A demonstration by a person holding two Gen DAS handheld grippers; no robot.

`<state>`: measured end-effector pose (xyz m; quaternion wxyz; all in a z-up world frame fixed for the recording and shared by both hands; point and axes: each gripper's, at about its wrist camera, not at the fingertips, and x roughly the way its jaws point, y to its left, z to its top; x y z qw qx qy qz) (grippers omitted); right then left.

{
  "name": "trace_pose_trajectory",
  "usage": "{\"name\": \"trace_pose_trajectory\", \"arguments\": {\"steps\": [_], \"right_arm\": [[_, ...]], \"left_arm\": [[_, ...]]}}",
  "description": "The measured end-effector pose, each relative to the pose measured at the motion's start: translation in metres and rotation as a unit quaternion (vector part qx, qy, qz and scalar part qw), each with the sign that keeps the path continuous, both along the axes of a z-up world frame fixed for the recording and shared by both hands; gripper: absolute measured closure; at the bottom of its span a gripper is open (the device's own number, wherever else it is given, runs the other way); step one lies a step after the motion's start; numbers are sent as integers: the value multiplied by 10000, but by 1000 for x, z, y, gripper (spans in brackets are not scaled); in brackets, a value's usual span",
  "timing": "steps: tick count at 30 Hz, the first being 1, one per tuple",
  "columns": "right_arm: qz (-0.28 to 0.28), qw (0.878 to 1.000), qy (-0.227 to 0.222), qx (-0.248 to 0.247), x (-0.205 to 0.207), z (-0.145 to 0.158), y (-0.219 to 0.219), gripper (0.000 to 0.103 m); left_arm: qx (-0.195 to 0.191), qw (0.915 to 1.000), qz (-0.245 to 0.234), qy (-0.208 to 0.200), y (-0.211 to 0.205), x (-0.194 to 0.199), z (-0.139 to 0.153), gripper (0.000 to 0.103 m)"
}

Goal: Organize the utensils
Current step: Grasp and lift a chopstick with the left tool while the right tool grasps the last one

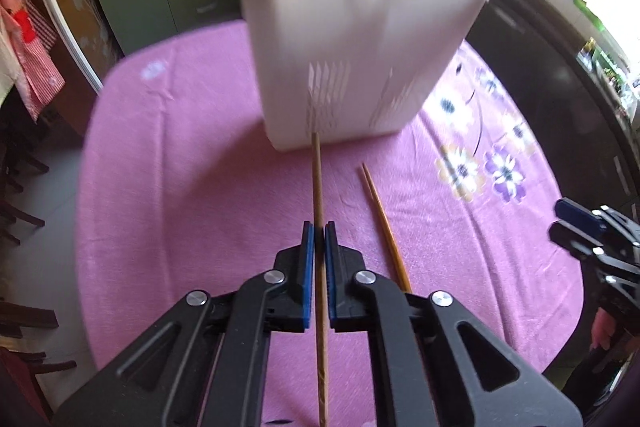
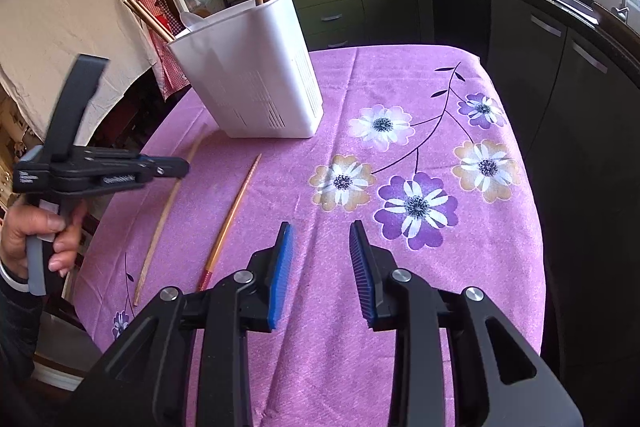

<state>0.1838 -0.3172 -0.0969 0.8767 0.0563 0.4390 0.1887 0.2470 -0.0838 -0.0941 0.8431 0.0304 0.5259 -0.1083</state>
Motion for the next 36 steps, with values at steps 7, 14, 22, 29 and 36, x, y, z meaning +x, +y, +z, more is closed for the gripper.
{"name": "trace_pose_trajectory", "arguments": {"steps": [7, 14, 22, 29, 36], "right_arm": [[67, 10000, 38, -40, 0, -1, 9, 69], [164, 9997, 134, -97, 3, -5, 21, 66], [341, 9986, 322, -235, 11, -15, 44, 65], [433, 9968, 592, -331, 34, -33, 77, 65], [525, 9952, 667, -485, 58, -42, 119, 65]], "left_arm": [[-129, 9974, 83, -709, 26, -38, 53, 98], [-176, 9927, 133, -1183, 45, -74, 82, 98], [-97, 9891, 103, -1465, 54, -104, 89, 98], [-108, 9878, 61, -1550, 60, -117, 90, 98], [-143, 9875, -116, -1568, 58, -120, 89, 98]]}}
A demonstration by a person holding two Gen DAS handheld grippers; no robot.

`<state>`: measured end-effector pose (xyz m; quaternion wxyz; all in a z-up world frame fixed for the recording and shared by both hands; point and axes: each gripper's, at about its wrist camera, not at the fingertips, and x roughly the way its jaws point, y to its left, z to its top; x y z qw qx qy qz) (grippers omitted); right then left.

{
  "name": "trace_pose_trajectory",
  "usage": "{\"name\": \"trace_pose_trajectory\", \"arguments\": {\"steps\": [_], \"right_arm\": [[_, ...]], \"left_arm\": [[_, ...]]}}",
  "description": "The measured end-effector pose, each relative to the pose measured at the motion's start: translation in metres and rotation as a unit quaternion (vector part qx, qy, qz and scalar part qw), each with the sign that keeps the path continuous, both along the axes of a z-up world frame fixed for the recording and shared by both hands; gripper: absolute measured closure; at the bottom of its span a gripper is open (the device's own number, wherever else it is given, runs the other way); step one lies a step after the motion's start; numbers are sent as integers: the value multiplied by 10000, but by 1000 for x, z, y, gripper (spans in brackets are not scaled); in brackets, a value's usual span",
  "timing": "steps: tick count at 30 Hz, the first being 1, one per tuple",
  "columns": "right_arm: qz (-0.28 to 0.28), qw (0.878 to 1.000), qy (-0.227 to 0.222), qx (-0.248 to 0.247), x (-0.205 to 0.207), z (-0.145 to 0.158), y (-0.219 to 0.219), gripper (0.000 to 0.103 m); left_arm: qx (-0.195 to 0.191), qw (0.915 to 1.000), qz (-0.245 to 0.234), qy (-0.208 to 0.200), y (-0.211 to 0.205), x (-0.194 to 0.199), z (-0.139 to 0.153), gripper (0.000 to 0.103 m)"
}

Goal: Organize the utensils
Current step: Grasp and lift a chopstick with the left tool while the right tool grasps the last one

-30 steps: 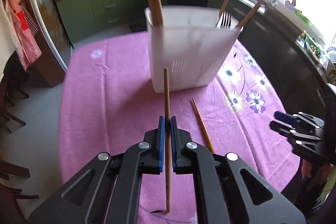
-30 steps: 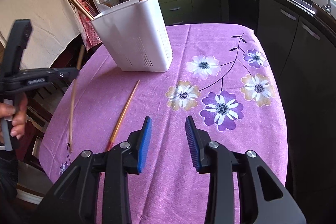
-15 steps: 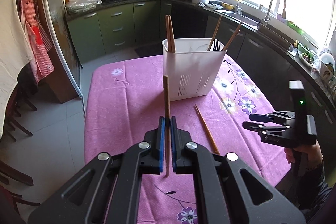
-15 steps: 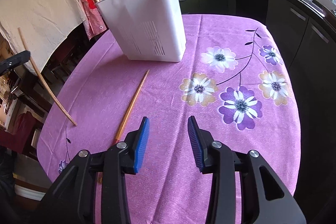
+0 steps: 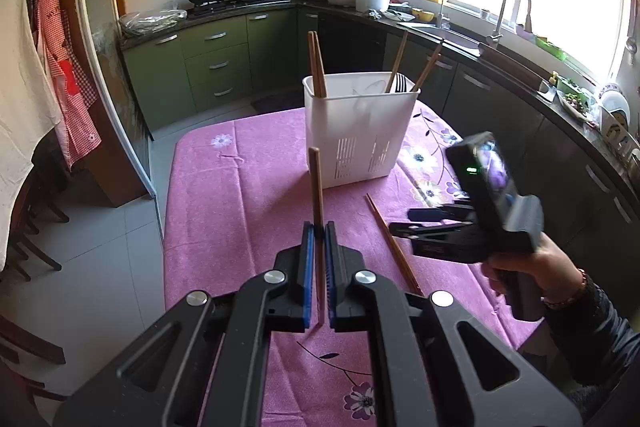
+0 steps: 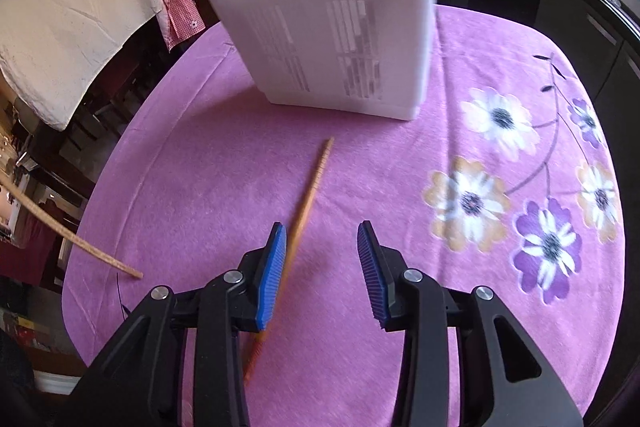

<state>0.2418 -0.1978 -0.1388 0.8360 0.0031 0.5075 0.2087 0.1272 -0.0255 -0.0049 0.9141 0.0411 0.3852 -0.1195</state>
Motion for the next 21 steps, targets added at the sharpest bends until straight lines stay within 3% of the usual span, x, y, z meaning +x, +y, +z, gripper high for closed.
{"name": "trace_pose_trajectory", "arguments": {"steps": [7, 12, 18, 21], "right_arm": [[-7, 9992, 114, -377, 15, -9, 29, 68], [-10, 9972, -55, -739, 15, -9, 42, 91], [18, 9981, -96, -609, 14, -8, 33, 96], [-23, 9990, -271, -346, 6, 6, 17, 96]], "left_arm": [[-35, 10000, -65, 9, 3, -2, -1, 98], [-36, 10000, -61, 4, 3, -2, -2, 98], [-5, 10000, -69, 8, 4, -2, -1, 98], [20, 10000, -51, 20, 6, -2, -1, 98]]}}
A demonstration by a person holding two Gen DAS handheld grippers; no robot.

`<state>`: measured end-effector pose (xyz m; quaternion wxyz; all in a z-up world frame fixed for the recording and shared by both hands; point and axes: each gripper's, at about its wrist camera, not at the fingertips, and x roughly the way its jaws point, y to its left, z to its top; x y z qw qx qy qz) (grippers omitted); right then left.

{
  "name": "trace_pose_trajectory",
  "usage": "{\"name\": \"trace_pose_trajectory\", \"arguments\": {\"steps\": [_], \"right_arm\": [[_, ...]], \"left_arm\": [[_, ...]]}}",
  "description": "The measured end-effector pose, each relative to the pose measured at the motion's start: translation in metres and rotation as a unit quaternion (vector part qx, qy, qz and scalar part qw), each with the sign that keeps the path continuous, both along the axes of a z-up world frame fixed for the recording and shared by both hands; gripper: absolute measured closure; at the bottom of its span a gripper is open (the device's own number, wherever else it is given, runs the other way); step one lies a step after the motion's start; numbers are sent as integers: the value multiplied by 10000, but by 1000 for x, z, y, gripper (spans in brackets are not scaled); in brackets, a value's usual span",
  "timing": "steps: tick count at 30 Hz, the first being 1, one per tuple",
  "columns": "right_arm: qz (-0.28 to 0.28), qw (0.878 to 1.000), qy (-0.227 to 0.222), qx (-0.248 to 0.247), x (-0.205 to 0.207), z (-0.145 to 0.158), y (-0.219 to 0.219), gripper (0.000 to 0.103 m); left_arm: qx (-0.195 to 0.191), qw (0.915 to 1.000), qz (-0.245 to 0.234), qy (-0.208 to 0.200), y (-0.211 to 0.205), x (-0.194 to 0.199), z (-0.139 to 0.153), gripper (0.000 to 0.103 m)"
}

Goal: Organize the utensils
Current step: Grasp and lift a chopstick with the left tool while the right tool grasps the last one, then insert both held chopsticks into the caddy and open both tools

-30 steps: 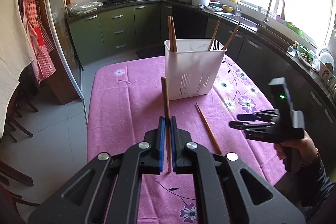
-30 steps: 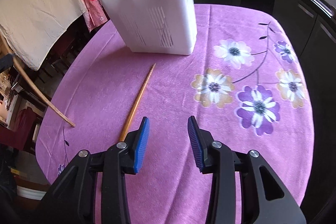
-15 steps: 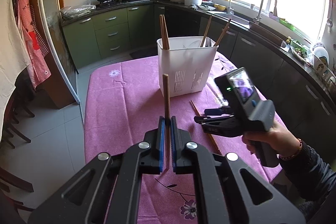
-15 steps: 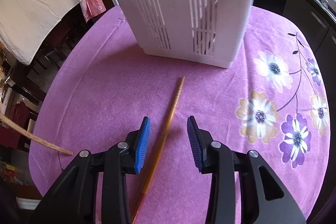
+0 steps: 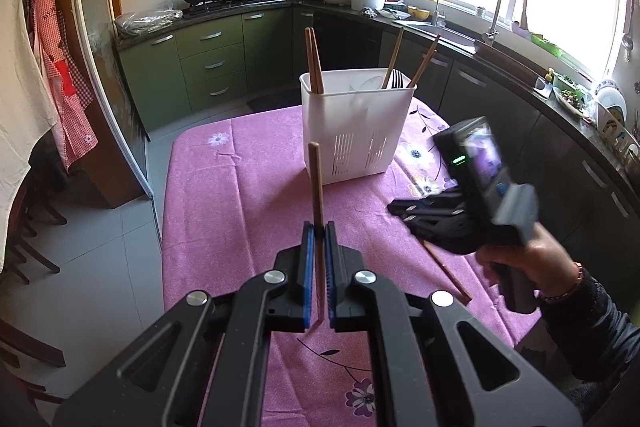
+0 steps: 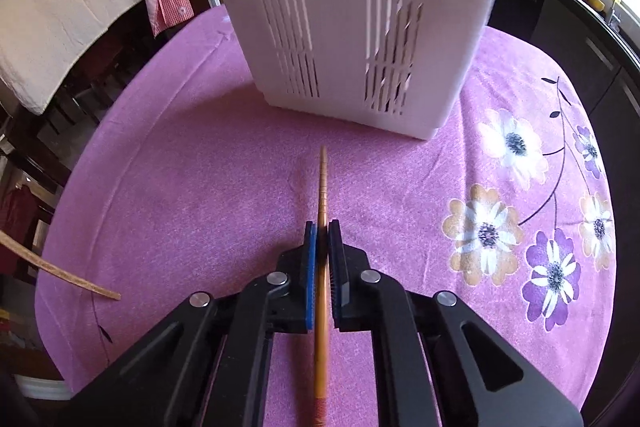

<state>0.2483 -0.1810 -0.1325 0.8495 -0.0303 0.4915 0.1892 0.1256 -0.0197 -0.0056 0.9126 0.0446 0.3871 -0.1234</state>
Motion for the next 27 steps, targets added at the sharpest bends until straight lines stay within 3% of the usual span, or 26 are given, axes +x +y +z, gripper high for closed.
{"name": "trace_pose_trajectory", "arguments": {"steps": [7, 12, 17, 27], "right_arm": [[-127, 9932, -842, 793, -38, 70, -47, 96], [-182, 9857, -1397, 926, -76, 111, -78, 96], [-145, 9828, -1630, 858, -107, 127, -96, 96], [-124, 9820, -1691, 836, -122, 121, -90, 96]], "left_arm": [[40, 10000, 38, -2, -2, 0, 1, 98], [65, 10000, 28, -16, -5, -2, 1, 98], [94, 9999, 27, -32, -8, -4, 1, 98], [116, 9999, 16, -43, -10, -6, 2, 98]]}}
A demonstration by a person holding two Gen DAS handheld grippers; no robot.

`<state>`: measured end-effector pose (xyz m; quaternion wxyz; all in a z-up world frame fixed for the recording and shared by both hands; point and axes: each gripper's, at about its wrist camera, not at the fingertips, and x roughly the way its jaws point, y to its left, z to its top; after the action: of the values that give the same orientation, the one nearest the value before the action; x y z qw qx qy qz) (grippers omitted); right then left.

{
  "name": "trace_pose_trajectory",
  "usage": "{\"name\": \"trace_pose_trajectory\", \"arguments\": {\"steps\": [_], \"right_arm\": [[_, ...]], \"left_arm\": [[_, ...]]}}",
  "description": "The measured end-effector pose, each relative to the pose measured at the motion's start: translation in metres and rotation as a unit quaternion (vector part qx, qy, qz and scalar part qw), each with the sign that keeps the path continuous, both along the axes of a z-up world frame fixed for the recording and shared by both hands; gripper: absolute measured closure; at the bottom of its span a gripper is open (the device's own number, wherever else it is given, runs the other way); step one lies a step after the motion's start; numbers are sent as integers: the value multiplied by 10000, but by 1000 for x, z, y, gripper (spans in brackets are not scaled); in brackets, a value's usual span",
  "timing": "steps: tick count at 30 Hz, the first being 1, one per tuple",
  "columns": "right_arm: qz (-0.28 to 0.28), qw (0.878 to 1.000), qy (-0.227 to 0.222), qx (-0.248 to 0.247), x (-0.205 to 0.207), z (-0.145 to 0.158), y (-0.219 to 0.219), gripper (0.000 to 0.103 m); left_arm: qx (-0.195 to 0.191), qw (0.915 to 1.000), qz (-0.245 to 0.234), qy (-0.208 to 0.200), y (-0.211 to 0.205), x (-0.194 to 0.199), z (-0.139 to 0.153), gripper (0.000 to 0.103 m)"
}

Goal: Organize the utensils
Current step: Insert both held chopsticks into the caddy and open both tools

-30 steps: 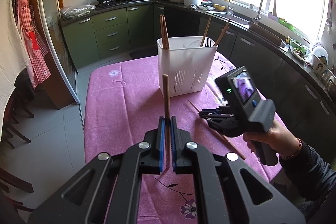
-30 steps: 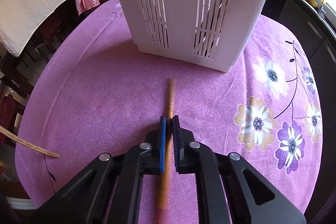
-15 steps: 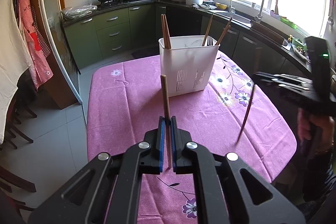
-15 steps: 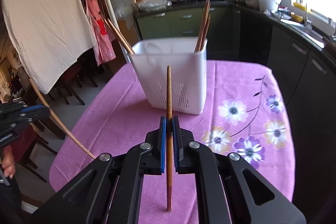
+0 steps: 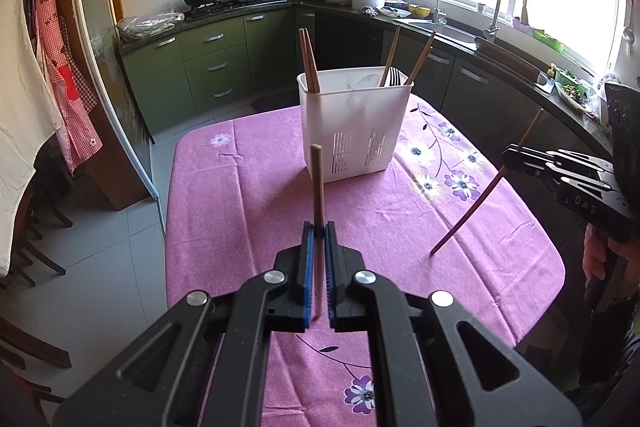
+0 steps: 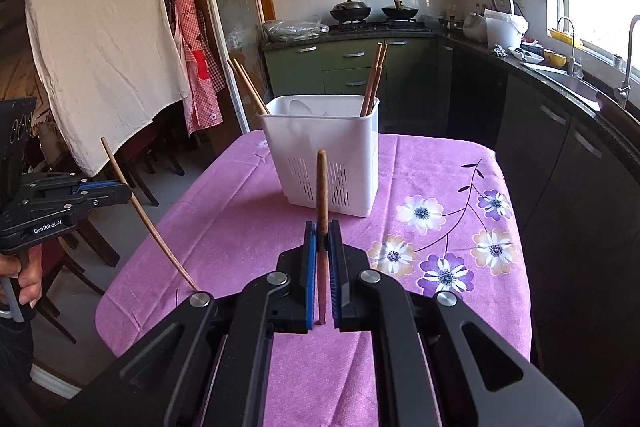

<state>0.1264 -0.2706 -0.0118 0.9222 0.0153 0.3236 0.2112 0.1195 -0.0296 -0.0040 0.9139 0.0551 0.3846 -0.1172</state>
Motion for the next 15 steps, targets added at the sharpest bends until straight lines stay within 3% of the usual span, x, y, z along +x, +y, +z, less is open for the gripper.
{"name": "trace_pose_trajectory", "arguments": {"steps": [5, 10, 15], "right_arm": [[25, 10000, 9, 22, 3, -3, -2, 96], [52, 10000, 10, 73, 2, -4, -5, 96], [51, 9999, 12, 141, 0, -5, -11, 96]], "left_arm": [[-104, 9999, -83, -65, -4, 0, 15, 98], [-253, 9987, -311, -308, -16, 11, 55, 98], [-226, 9951, -475, -834, -39, 30, 104, 98]]}}
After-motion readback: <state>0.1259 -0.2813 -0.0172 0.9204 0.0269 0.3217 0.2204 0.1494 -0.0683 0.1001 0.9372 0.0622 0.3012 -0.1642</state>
